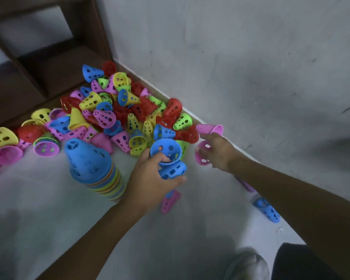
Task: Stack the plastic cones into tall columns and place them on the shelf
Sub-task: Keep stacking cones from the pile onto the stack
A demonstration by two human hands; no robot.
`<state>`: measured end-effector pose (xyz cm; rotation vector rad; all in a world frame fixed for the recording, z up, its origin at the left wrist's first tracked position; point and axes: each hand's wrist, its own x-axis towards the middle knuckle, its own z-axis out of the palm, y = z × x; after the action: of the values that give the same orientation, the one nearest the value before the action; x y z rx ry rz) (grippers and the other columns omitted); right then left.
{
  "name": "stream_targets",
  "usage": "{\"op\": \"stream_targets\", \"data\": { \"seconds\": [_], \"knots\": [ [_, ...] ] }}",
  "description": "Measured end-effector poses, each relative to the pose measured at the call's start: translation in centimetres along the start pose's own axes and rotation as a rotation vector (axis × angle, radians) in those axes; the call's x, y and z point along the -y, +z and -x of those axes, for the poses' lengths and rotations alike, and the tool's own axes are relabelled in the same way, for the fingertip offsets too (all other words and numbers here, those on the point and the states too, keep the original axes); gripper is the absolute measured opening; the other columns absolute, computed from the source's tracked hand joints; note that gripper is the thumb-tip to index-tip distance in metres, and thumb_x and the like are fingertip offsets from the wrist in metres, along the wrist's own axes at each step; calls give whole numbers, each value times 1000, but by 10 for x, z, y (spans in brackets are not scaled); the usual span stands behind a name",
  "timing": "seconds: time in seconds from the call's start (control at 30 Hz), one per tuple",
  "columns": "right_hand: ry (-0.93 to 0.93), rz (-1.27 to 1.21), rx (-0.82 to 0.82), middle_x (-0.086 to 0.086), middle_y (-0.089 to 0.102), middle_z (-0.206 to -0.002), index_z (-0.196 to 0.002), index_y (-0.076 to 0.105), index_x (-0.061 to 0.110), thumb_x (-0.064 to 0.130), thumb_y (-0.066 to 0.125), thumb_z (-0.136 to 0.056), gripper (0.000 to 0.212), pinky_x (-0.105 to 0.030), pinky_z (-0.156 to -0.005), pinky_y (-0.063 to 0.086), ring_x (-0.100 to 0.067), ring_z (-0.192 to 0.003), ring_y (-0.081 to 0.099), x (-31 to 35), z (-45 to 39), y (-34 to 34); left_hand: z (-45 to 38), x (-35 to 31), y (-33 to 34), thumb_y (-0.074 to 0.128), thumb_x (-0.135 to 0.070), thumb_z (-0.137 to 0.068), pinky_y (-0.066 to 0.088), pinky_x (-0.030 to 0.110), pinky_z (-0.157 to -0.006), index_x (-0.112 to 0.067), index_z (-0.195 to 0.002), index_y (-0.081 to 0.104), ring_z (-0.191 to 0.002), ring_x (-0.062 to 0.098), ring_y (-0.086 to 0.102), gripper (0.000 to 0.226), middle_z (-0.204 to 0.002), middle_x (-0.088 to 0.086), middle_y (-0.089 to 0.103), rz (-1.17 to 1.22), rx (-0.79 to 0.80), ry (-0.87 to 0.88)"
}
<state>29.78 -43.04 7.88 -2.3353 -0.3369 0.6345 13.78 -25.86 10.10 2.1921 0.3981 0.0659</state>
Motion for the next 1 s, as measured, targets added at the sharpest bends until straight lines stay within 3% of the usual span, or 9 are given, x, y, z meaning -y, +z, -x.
{"op": "stream_targets", "data": {
  "seconds": [0.13, 0.27, 0.43, 0.57, 0.67, 0.8, 0.9, 1.0],
  "knots": [
    [-61, 43, -57, -3, 61, -112, -145, 50, 26, 38, 56, -101, 45, -42, -57, 61, -27, -82, 67, 59, 25, -28, 18, -33, -32, 89, -50, -63, 40, 3, -73, -35, -87, 60, -99, -8, 52, 40, -110, -12, 49, 95, -109, 61],
    [-117, -64, -81, -7, 59, -121, -144, 51, 26, 40, 56, -101, 46, -36, -51, 58, -24, -73, 65, 110, 54, -47, 35, -65, -70, 88, -52, -63, 39, 3, -73, -35, -86, 60, -90, -10, 53, 40, -104, -12, 52, 268, -243, 104],
    [-186, -184, -79, -6, 60, -117, -138, 57, 29, 45, 62, -97, 44, -30, -52, 51, -24, -64, 64, 150, 89, -59, 51, -77, -121, 81, -56, -65, 50, 17, -66, -24, -88, 64, -88, 18, 68, 43, -103, 4, 61, 435, -387, 204],
    [-224, -235, -46, -5, 64, -118, -136, 58, 29, 44, 65, -95, 44, -37, -54, 57, -30, -65, 69, 180, 113, -53, 59, -72, -151, 83, -52, -67, 61, 45, -73, -25, -90, 64, -88, 29, 71, 41, -113, 0, 59, 487, -511, 222],
    [-283, -207, -34, -3, 64, -120, -131, 61, 29, 41, 65, -95, 38, -40, -56, 60, -33, -80, 73, 201, 131, -48, 62, -65, -169, 87, -37, -73, 57, 29, -68, -18, -90, 64, -83, 21, 72, 34, -111, 7, 57, 504, -580, 238],
    [-334, -174, 32, 5, 64, -117, -106, 61, 44, 37, 63, -97, 12, -42, -56, 62, -30, -87, 73, 216, 151, -43, 57, -48, -186, 87, -18, -78, 53, 16, -67, -10, -92, 63, -80, 3, 70, 29, -115, 13, 57, 518, -667, 204],
    [-338, -155, 30, 3, 62, -128, -123, 61, 35, 36, 65, -96, 28, -40, -54, 61, -23, -73, 74, 220, 151, -37, 50, -31, -185, 86, -21, -79, 57, 21, -74, -14, -96, 64, -89, 4, 70, 29, -118, 7, 56, 555, -700, 181],
    [-354, -161, 10, -3, 51, -147, -141, 55, 25, 31, 67, -96, 47, -28, -43, 51, -4, -46, 64, 222, 143, -28, 43, -18, -172, 86, -20, -80, 58, 21, -77, -8, -106, 63, -94, 3, 69, 37, -123, 5, 52, 553, -696, 155]
  ]
}}
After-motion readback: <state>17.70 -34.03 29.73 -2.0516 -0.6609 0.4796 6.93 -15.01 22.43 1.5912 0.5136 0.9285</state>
